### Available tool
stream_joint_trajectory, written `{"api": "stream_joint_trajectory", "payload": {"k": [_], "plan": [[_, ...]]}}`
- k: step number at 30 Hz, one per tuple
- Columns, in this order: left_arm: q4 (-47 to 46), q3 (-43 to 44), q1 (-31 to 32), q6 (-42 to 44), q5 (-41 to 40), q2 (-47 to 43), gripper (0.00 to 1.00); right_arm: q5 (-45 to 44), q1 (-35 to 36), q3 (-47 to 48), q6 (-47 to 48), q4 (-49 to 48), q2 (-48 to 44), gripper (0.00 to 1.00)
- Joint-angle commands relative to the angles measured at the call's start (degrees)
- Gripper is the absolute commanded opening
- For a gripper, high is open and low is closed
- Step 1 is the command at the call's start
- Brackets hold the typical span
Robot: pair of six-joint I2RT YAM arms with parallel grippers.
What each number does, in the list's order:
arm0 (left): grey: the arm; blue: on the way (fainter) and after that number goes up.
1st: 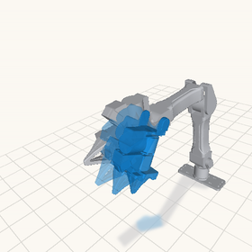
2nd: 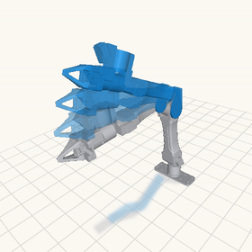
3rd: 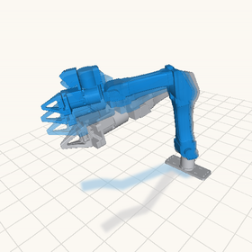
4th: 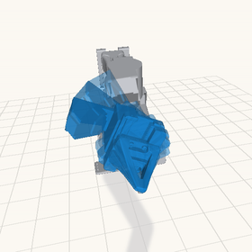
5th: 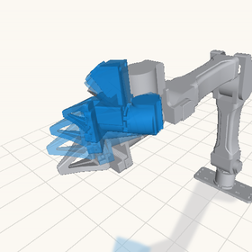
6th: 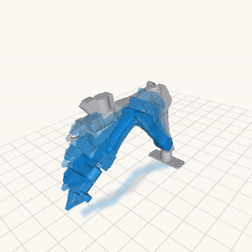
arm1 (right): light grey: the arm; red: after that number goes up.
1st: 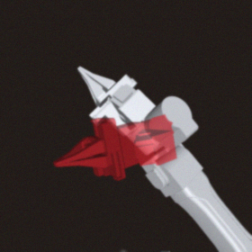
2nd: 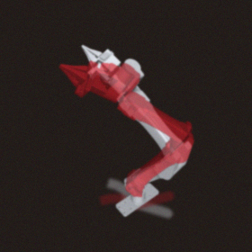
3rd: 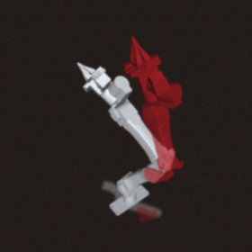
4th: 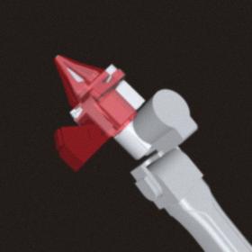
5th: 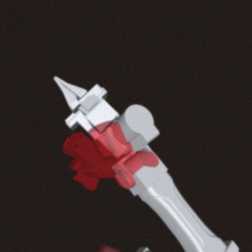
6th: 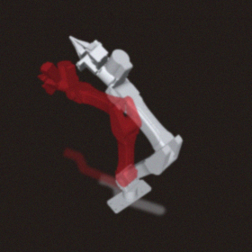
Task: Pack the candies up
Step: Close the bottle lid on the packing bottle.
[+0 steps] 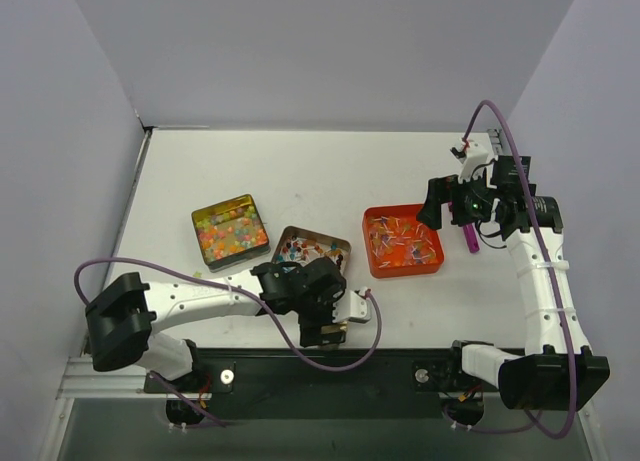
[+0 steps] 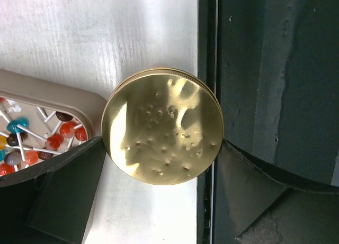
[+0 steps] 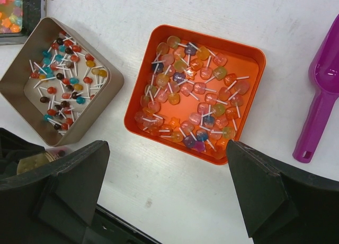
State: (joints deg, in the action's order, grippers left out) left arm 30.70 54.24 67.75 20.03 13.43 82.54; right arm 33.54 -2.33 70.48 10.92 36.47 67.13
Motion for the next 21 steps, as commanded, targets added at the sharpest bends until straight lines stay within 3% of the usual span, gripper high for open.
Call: {"api": "stream_joint_trajectory", "payload": {"k": [1,21], "plan": [[-0.02,3.68,0.37,-0.52,0.02,1.04,0.97,2.06,-0.57,-0.34,0.07,-0.61,-0.51,1.0],[-2.75,0.08,0.37,1.85,4.23,-0.1,0.97,2.67,-0.75,0.54,-0.11,-0.87,0.8,1.0]]}}
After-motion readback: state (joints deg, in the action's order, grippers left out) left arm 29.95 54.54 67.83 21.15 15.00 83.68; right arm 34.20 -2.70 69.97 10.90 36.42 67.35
